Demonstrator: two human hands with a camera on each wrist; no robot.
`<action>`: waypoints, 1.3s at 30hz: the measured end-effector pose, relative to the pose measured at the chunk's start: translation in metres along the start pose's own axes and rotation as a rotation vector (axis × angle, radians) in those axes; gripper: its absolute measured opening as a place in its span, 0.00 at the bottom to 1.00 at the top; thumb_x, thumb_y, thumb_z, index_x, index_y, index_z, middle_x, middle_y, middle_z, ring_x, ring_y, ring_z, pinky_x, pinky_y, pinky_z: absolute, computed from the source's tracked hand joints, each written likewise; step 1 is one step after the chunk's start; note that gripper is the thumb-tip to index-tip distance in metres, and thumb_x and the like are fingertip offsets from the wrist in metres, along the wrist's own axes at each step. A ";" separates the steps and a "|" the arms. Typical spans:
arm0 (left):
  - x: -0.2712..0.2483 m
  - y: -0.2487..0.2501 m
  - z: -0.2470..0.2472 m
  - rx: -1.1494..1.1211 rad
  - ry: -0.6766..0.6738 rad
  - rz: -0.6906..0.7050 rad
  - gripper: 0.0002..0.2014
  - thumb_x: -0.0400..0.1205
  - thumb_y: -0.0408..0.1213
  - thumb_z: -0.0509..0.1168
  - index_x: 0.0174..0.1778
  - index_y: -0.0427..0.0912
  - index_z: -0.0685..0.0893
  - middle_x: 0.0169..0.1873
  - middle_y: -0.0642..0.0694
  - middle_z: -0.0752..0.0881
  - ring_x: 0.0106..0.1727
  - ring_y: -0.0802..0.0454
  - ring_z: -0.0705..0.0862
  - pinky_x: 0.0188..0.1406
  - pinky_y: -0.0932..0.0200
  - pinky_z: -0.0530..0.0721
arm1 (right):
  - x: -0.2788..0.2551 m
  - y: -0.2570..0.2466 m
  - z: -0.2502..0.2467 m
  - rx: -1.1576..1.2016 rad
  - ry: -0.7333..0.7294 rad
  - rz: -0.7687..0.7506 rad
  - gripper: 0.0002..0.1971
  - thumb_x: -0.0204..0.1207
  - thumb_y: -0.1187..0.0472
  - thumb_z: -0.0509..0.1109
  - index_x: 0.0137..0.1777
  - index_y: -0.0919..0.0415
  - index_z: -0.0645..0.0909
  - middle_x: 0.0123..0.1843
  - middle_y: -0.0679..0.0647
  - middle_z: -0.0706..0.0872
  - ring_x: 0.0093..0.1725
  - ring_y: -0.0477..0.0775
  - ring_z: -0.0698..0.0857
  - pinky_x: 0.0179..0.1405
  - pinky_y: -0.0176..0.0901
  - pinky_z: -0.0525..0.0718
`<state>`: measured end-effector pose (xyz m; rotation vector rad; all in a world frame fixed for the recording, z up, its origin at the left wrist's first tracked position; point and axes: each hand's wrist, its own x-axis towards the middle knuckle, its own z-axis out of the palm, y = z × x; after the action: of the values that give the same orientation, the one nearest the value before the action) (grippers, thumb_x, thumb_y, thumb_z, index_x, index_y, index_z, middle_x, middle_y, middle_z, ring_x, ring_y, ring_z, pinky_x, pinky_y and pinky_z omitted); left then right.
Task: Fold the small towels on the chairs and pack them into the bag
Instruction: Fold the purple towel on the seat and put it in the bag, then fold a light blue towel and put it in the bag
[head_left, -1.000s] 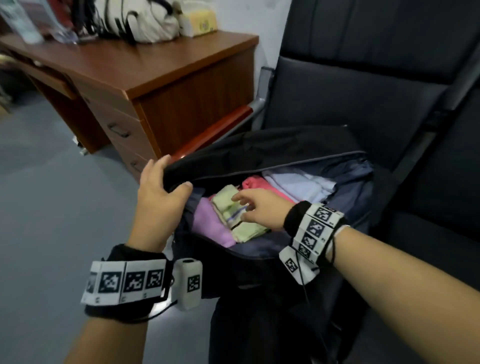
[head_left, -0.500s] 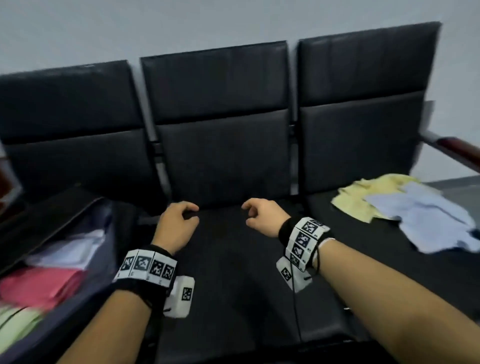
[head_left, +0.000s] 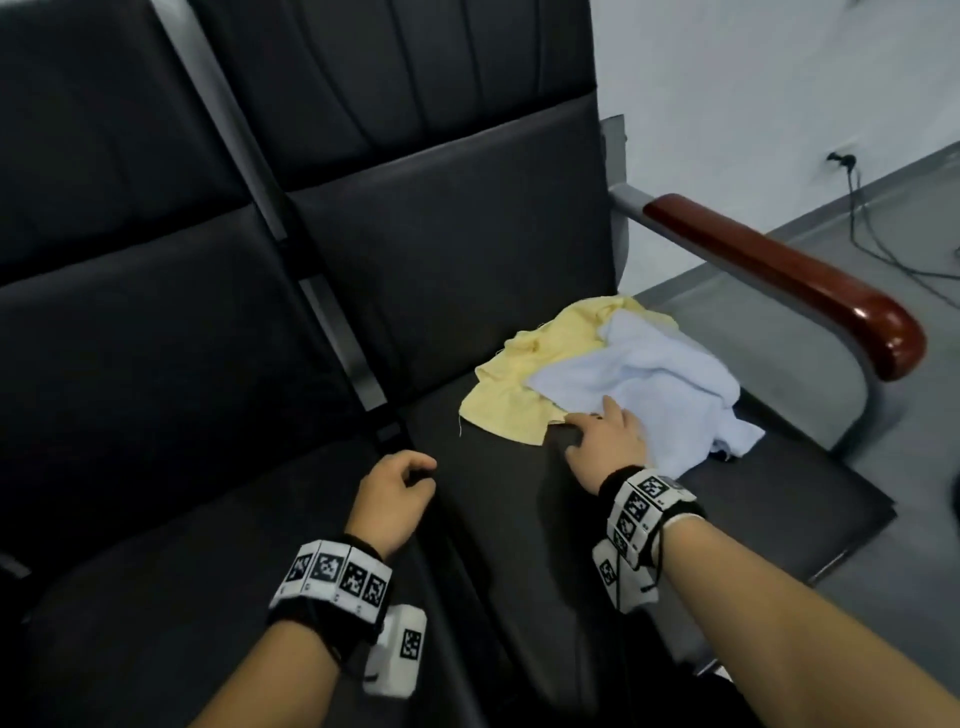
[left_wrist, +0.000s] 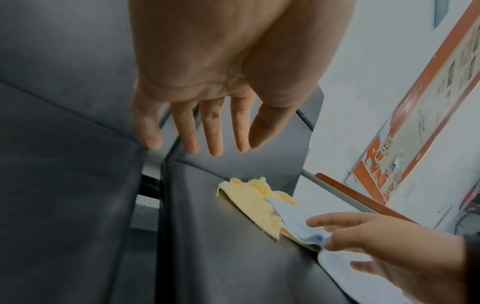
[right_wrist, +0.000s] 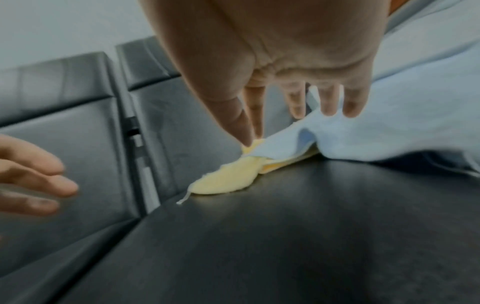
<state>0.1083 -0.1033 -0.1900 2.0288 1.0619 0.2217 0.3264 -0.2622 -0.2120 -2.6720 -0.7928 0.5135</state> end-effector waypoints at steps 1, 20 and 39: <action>0.006 0.001 0.009 -0.007 -0.013 0.003 0.10 0.79 0.31 0.71 0.51 0.52 0.88 0.54 0.51 0.87 0.58 0.54 0.83 0.61 0.61 0.77 | 0.008 0.009 0.002 -0.008 -0.025 0.041 0.27 0.79 0.56 0.64 0.79 0.43 0.70 0.88 0.56 0.49 0.85 0.66 0.52 0.83 0.59 0.57; -0.049 0.060 -0.015 -0.326 -0.004 0.174 0.16 0.82 0.26 0.67 0.58 0.54 0.85 0.51 0.50 0.90 0.51 0.59 0.88 0.55 0.61 0.82 | -0.058 -0.074 -0.051 0.743 0.265 -0.485 0.13 0.76 0.72 0.67 0.47 0.56 0.89 0.43 0.39 0.87 0.46 0.33 0.83 0.46 0.17 0.72; -0.247 -0.048 -0.216 -0.620 0.316 0.133 0.09 0.83 0.37 0.67 0.44 0.38 0.91 0.42 0.37 0.91 0.44 0.48 0.89 0.43 0.54 0.86 | -0.307 -0.256 0.012 0.530 -0.362 -1.027 0.14 0.76 0.69 0.67 0.55 0.55 0.91 0.38 0.33 0.86 0.42 0.28 0.84 0.48 0.23 0.75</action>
<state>-0.1807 -0.1480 -0.0344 1.5230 0.8952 0.8539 -0.0368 -0.2303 -0.0484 -1.4288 -1.6679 0.7615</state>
